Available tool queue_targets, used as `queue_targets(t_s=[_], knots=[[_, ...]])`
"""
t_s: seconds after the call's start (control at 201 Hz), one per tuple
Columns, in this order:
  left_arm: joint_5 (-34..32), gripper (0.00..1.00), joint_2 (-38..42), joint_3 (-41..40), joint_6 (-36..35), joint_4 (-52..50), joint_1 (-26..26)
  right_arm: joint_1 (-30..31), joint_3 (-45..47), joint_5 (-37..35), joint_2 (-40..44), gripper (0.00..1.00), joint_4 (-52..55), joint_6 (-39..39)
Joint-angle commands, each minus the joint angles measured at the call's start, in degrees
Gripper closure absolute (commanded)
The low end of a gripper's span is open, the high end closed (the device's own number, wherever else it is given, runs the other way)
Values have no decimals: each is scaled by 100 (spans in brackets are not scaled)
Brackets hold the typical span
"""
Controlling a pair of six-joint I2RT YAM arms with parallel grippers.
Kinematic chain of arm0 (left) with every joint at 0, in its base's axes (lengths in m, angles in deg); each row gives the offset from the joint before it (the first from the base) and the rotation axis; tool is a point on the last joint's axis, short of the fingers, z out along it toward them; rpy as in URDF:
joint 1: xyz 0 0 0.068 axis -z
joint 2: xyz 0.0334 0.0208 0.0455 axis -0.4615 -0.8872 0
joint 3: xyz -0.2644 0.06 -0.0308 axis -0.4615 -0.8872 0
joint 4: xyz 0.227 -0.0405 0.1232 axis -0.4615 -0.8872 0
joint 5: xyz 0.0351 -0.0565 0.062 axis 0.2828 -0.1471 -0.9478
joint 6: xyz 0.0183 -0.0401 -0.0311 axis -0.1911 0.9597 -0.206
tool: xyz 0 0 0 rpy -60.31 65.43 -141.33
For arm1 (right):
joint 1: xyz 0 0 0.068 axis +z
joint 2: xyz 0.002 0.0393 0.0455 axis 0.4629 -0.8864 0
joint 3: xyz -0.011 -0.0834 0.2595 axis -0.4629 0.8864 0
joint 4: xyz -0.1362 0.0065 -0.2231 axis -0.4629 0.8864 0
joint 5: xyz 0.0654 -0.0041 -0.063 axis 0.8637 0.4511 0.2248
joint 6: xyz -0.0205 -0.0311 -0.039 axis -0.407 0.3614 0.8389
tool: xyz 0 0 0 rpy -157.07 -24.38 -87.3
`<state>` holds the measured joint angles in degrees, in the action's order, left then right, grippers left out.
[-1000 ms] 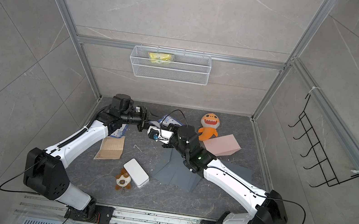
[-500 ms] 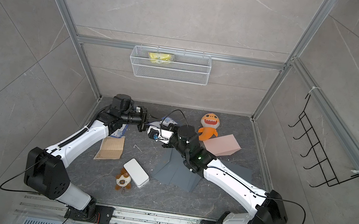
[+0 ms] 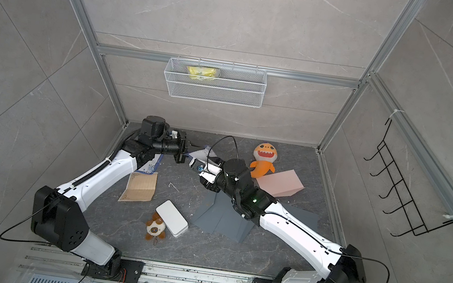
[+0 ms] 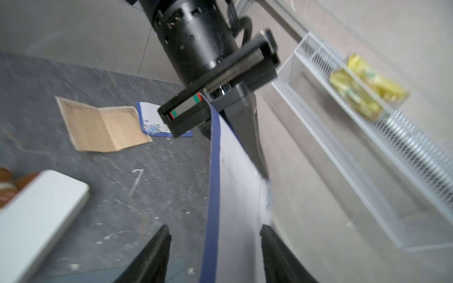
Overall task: Take the letter paper out of the envelope
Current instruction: Unfold the letter paper, then place the letter paper at the center of the board.
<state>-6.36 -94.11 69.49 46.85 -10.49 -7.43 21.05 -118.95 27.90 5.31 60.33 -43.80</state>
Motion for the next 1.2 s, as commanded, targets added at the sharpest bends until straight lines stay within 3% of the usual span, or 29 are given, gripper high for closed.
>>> queue_targets(t_s=[0.0,0.189,0.488,0.751,1.005,1.194], knots=[[-201,100,133,220,-655,443,-132,-10,-350,396,479,30,1235,-2000],[-498,100,245,40,-1677,627,-151,-206,-288,907,786,24,1755,-3913],[-865,100,330,-236,-2986,626,-221,-1208,399,2018,1187,25,697,-6245],[-1746,100,157,-504,-4566,327,-252,-1259,355,2018,1072,26,947,-6388],[-2174,100,-601,-877,-5109,1200,-477,-1258,307,1910,1080,29,1339,-6497],[-2334,100,-1350,-933,-5105,1854,-725,-1256,348,1859,1094,30,1423,-6578]])
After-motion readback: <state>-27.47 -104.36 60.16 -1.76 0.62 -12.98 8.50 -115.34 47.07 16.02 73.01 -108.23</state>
